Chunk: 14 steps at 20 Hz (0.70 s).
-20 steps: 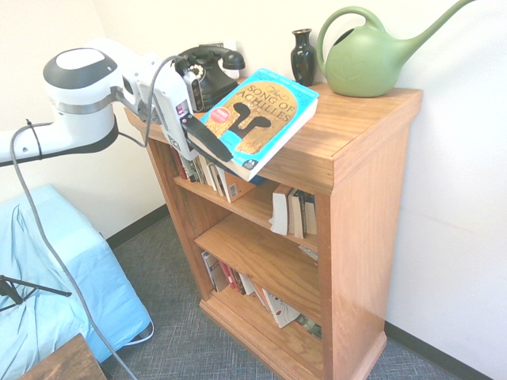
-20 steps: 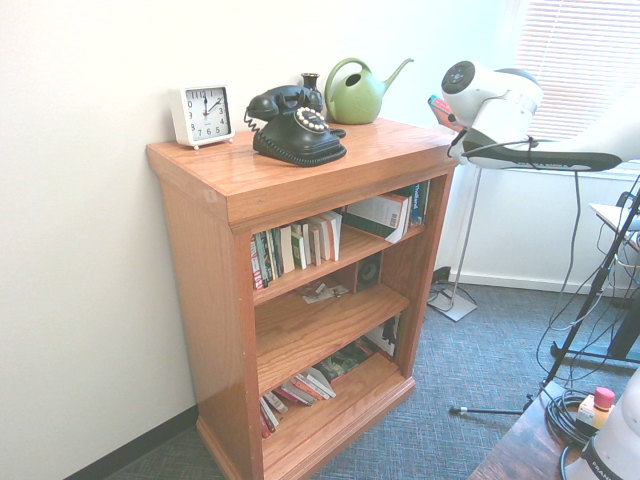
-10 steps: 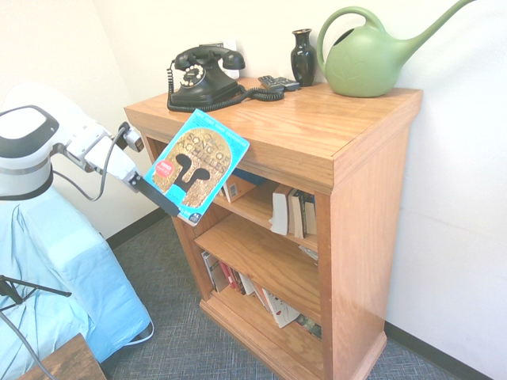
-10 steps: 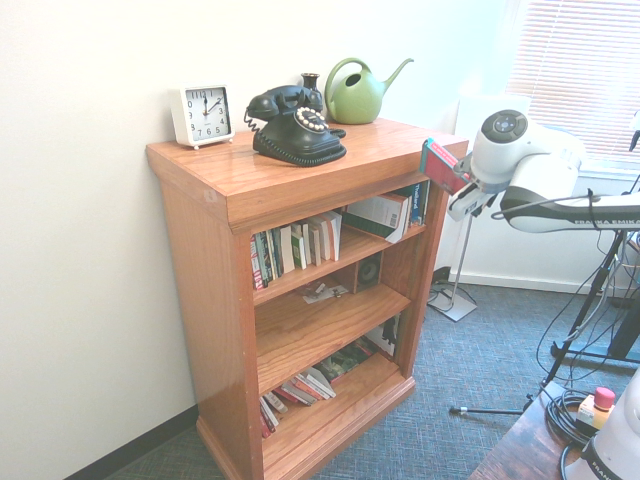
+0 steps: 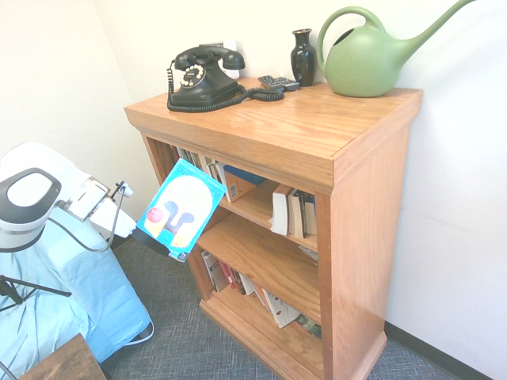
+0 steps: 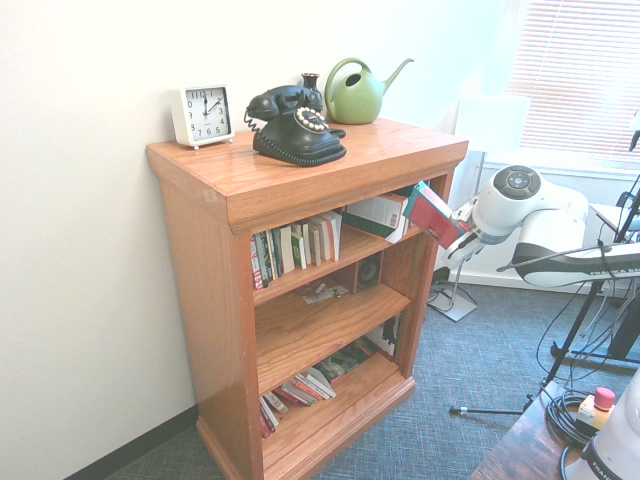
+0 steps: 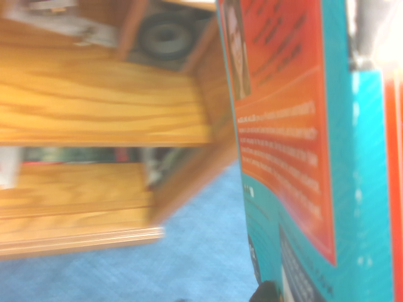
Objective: Organize the shelf
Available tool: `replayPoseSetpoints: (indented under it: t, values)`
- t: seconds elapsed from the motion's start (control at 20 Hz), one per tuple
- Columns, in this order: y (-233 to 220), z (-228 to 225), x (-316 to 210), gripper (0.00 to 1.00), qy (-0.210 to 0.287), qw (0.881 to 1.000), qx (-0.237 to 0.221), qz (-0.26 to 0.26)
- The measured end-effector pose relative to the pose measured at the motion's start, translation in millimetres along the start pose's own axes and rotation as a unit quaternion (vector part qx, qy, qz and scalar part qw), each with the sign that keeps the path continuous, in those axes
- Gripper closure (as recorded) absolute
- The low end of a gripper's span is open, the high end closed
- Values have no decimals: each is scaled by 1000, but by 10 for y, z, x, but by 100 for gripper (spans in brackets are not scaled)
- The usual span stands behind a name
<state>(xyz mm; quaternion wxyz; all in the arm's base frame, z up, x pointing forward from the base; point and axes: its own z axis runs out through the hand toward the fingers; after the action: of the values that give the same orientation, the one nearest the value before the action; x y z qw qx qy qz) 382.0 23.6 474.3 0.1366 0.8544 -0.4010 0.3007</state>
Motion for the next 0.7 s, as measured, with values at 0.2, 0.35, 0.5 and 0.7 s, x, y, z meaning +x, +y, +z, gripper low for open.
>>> replayPoseSetpoints:
  t: [0.2,0.35,0.5,0.7]
  values:
    - [-209,287,-125,100,-44,999,25,-13]
    - [-337,496,-133,100,-72,996,41,-18]
    - [-490,644,-23,100,-96,994,57,-22]
    - [-764,806,150,100,-136,987,86,-22]
